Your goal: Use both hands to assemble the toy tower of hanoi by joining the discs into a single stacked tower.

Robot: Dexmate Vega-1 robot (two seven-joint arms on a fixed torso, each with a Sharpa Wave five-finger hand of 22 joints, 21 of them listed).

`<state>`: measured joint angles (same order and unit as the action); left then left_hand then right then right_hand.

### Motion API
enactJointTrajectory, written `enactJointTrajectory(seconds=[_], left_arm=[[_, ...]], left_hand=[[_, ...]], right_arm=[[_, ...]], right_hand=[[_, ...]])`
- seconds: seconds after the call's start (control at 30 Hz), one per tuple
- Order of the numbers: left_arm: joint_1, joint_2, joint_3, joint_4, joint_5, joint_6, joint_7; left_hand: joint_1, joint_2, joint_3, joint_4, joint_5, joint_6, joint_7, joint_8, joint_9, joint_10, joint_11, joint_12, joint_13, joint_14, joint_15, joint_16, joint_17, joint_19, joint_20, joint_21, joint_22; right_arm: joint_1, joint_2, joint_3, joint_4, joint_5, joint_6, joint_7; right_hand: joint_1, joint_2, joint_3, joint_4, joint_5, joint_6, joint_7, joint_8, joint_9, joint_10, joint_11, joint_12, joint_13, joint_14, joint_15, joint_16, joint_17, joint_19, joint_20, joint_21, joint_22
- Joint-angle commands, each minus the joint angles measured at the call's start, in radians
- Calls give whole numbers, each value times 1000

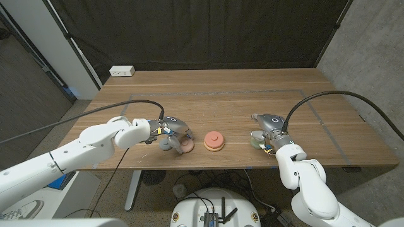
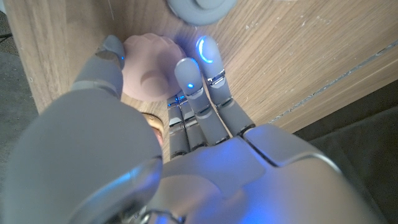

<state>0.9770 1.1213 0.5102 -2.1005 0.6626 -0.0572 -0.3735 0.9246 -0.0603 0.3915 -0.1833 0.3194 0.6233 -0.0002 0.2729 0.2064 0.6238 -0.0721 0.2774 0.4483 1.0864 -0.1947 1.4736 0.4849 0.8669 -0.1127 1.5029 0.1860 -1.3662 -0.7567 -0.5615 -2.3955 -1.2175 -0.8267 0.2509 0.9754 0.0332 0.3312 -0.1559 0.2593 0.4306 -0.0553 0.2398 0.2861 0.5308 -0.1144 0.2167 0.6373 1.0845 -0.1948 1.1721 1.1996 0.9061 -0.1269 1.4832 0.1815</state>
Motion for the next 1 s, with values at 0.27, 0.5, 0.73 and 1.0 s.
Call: enactJointTrajectory(seconds=[0.27,0.5,0.73,1.0], left_arm=[[-1,25,-49,-49,-35,8,0],[8,39,-75,-74,-52,23,1],[4,48,-93,-91,-65,27,-5],[-11,35,-90,-91,-76,19,-10]], left_hand=[[6,17,23,21,8,22,-1,-6,17,72,-57,-1,13,7,-24,-6,7,9,-97,9,0],[3,15,24,21,10,23,-3,-8,17,76,-60,-3,16,10,-24,-3,15,7,-97,9,0],[1,11,23,20,11,28,-5,-13,18,79,-61,-10,26,-1,-24,-21,2,7,-98,9,0],[1,11,23,20,12,32,-6,-13,19,87,-62,-9,28,1,-24,-22,1,7,-98,9,0]], right_arm=[[3,15,-2,2,-13,0,2],[1,21,6,3,6,6,-10],[1,16,8,2,15,7,-18],[-5,9,11,-5,20,-3,-19]], right_hand=[[1,1,9,-3,8,7,2,-1,4,11,0,-6,5,-2,-26,2,0,-2,-87,8,3],[0,1,10,-2,8,9,6,-1,5,13,1,-6,6,-4,-26,0,-3,-3,-87,8,3],[0,2,10,-2,8,11,7,-1,5,14,2,-7,5,-1,-26,2,-1,-3,-87,9,3],[0,3,11,-1,9,18,17,1,5,22,6,-4,5,-1,-25,3,0,-2,-87,9,3]])
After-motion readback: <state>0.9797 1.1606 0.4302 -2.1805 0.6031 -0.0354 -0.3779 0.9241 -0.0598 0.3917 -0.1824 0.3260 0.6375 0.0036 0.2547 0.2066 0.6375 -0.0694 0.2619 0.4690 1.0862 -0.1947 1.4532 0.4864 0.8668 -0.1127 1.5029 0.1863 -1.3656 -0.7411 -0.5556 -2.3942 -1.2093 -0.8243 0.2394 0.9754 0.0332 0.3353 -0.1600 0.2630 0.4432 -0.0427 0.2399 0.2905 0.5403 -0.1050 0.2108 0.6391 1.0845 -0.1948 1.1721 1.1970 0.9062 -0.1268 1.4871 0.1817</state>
